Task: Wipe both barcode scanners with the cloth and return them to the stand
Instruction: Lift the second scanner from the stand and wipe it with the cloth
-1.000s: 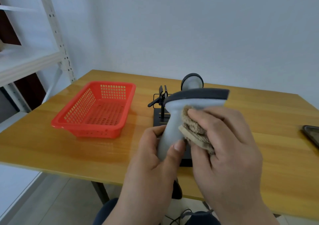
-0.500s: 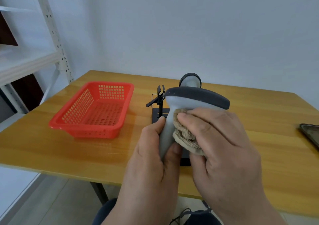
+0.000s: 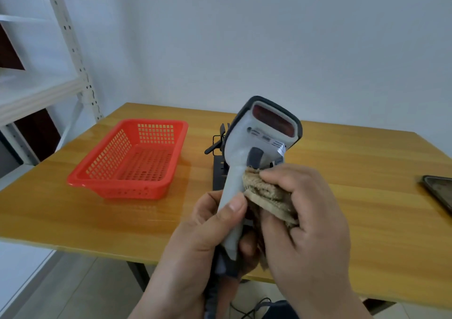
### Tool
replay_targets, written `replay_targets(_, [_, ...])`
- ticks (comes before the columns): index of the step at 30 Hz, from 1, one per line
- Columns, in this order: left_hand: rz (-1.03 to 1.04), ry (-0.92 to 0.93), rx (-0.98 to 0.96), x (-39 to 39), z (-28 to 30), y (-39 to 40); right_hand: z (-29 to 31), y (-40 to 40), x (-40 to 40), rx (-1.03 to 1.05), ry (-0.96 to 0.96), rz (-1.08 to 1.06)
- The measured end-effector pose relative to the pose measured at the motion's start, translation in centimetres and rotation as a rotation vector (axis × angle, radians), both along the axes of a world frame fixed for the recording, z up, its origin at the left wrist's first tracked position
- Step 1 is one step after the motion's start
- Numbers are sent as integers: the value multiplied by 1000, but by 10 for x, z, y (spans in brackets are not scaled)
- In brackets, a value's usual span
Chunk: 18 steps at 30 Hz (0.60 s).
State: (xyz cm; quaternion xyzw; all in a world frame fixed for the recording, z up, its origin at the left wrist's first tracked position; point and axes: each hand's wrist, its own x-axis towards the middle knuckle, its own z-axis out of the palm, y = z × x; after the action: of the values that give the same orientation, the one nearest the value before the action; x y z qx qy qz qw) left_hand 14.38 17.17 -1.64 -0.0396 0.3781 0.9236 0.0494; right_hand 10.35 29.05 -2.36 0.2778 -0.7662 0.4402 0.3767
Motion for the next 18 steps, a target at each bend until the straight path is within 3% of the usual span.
replay_targets(7, [-201, -110, 116, 8, 1, -4, 10, 4, -12, -12, 26, -159])
replay_targets(14, [-228, -132, 14, 1, -3, -12, -9, 9, 8, 73, -56, 65])
replay_targets(18, [-280, -73, -118, 0, -2, -6, 5, 12, -6, 93, 36, -121])
